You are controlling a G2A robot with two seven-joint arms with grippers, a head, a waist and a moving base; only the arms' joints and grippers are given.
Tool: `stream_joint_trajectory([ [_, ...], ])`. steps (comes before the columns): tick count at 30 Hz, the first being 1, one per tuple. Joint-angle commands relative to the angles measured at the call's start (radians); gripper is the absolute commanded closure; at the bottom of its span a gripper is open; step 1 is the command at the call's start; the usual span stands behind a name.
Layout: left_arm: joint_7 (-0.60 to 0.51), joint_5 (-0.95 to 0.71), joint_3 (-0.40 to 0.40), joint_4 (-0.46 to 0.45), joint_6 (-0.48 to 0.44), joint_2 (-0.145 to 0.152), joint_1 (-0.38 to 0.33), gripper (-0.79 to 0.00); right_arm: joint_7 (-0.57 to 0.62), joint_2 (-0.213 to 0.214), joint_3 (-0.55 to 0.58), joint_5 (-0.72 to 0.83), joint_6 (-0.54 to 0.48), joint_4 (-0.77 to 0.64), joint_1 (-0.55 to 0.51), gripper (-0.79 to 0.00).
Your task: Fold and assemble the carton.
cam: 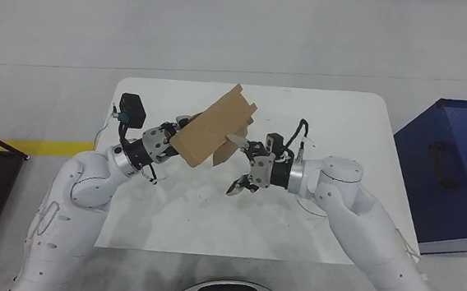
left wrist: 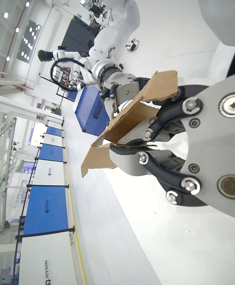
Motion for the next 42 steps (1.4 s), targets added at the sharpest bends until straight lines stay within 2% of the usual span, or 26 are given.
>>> stream_joint_trajectory([
  [1,-0.019,-0.032,-0.002,0.002,-0.006,0.003,-0.005,0.000,0.005,0.001,0.020,0.020,-0.022,-0.018,-0.003,-0.785],
  [7,-0.072,-0.109,-0.002,0.009,-0.031,0.010,-0.012,0.000,-0.010,0.007,0.087,0.046,-0.060,-0.019,-0.027,-0.785],
  [17,-0.115,-0.185,0.001,0.019,-0.039,0.020,-0.015,0.000,-0.063,0.001,-0.009,-0.042,0.004,-0.001,0.003,-0.785],
  [21,-0.145,-0.263,0.011,0.037,-0.037,0.024,-0.010,0.000,-0.066,-0.002,0.011,-0.010,-0.043,-0.014,-0.001,-0.785],
  [33,-0.145,-0.263,0.011,0.037,-0.037,0.024,-0.010,0.000,-0.066,-0.002,0.011,-0.010,-0.043,-0.014,-0.001,-0.785],
  [36,-0.141,-0.262,0.010,0.036,-0.031,0.024,-0.011,0.000,-0.085,0.000,0.035,-0.037,-0.105,-0.037,-0.011,-0.785],
  [37,-0.118,-0.269,0.007,0.036,0.005,0.022,-0.014,0.000,-0.074,0.004,0.064,-0.042,-0.121,-0.052,-0.016,-0.785],
  [39,-0.055,-0.429,0.038,0.026,0.107,0.012,-0.012,0.000,-0.056,0.015,0.145,-0.048,-0.142,-0.092,-0.032,-0.785],
  [42,-0.057,-0.649,0.071,0.053,0.262,0.003,-0.043,0.000,-0.030,0.031,0.268,-0.083,-0.181,-0.136,-0.082,-0.785],
])
